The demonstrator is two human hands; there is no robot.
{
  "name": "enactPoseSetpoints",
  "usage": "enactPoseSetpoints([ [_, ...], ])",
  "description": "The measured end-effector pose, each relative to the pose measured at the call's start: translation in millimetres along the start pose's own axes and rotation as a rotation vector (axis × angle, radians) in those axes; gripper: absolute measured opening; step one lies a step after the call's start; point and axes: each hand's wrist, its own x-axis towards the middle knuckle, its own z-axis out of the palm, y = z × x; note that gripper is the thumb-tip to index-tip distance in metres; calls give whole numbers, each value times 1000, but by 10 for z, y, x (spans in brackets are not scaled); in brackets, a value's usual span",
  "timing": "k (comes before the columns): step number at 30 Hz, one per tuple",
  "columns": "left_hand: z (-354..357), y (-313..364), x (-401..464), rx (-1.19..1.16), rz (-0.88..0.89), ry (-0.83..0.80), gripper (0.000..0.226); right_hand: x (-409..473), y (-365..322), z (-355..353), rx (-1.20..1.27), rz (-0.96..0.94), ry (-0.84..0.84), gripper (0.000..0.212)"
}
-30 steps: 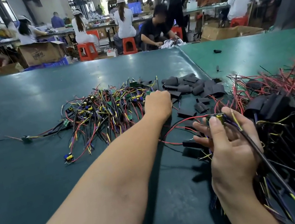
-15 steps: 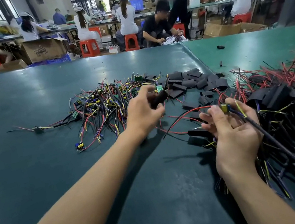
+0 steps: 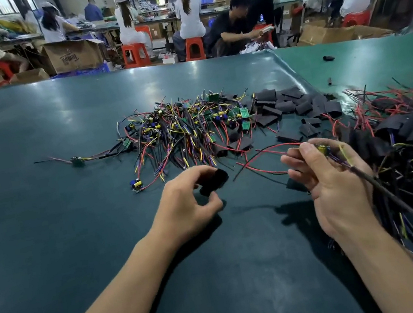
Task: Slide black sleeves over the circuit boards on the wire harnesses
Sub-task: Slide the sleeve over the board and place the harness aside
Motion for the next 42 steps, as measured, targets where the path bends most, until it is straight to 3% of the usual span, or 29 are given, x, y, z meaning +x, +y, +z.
enactPoseSetpoints([
  [11,61,-129,1,25,76,-72,39,-19,-26,19,-23,43,-20,7],
  [26,51,-89,12,60,102,37,41,-14,61,-12,-296,5,21,10],
  [42,53,-75,-13,58,126,-75,40,-14,76,-15,-277,30,127,10],
])
